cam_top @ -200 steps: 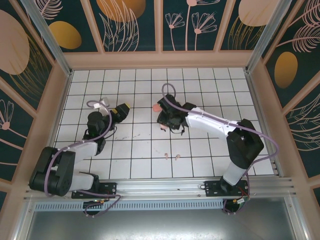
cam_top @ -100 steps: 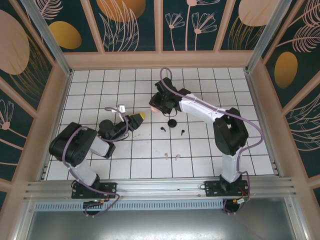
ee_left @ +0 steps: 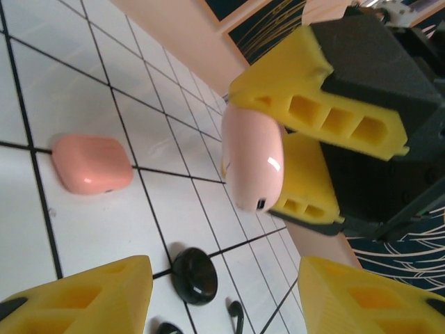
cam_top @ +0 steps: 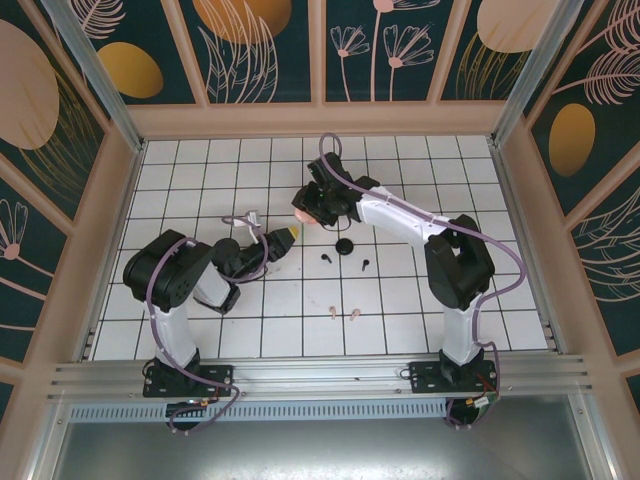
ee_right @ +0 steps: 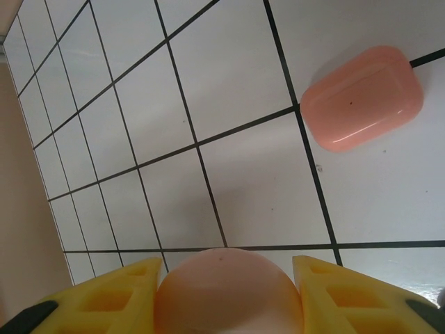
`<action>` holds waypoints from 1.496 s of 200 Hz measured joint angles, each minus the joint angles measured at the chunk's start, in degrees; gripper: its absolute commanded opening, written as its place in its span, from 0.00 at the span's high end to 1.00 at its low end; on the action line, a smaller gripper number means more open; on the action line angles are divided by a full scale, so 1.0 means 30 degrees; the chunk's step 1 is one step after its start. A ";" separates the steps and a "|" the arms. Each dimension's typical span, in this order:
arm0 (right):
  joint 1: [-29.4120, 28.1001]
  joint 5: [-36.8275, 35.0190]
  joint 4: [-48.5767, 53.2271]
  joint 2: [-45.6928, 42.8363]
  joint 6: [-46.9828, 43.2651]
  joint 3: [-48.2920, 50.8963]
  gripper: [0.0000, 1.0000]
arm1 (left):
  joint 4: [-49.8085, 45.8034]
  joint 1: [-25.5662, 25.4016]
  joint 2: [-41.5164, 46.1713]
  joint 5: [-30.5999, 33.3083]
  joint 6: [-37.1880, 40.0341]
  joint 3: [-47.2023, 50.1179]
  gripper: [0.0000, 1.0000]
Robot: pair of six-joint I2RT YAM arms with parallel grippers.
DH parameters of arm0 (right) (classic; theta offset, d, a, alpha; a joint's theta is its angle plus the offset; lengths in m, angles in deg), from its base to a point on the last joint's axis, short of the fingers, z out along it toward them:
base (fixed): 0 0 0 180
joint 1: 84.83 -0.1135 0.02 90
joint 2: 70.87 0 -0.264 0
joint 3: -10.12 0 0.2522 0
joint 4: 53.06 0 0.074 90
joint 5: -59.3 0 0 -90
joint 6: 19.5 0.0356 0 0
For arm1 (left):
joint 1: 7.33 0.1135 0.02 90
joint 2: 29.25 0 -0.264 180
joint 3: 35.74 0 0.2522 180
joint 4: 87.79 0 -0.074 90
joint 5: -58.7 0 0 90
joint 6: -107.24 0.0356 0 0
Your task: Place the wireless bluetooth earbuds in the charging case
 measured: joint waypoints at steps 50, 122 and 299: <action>-0.0503 0.0051 -0.0073 0.0000 0.0277 -0.0015 0.63 | 0.0087 -0.0073 -0.0233 0.0503 0.0000 -0.0896 0.43; -0.0699 0.0124 -0.0138 0.0000 0.0284 -0.0146 0.64 | 0.0153 -0.0073 -0.0634 0.0612 0.0000 -0.1719 0.63; 0.2288 0.0947 -0.4146 -0.5493 -0.2506 0.4000 0.27 | -0.0714 -0.0109 0.1166 -0.1523 0.0612 -0.2310 1.00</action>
